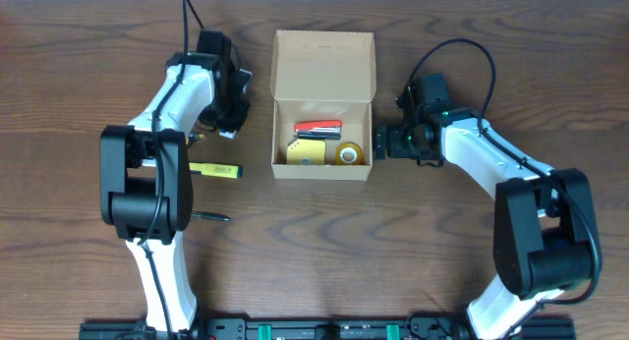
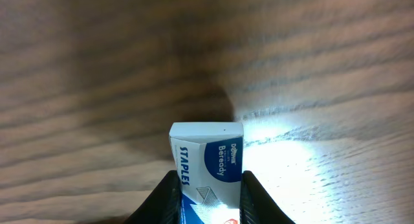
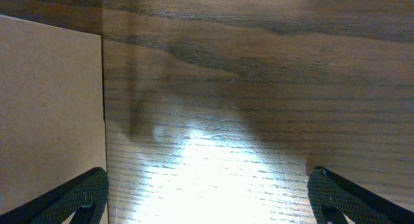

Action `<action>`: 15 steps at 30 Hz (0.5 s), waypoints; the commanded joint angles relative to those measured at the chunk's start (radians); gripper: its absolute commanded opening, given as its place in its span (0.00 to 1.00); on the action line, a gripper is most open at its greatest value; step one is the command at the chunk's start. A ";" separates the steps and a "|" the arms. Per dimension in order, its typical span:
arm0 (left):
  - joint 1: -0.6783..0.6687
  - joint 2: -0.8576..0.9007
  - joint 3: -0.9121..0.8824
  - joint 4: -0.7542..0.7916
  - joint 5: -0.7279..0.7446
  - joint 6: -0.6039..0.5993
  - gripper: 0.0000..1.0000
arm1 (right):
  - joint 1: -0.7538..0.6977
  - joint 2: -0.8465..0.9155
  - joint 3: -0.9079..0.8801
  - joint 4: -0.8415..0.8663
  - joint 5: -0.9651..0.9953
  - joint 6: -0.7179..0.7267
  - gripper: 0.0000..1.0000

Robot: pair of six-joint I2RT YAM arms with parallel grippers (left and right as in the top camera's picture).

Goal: Pack container
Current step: 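Lift the staples box with the left gripper and carry it over the box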

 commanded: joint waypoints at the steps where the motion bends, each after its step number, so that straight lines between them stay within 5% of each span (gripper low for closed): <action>1: 0.001 -0.027 0.081 -0.013 -0.030 -0.010 0.18 | -0.007 0.001 -0.002 -0.001 -0.004 -0.013 0.99; 8: -0.011 -0.060 0.251 -0.109 -0.029 0.000 0.17 | -0.007 0.001 -0.002 -0.001 -0.004 -0.013 0.99; 15: -0.100 -0.099 0.383 -0.144 -0.025 0.211 0.15 | -0.007 0.001 -0.002 -0.001 -0.004 -0.013 0.99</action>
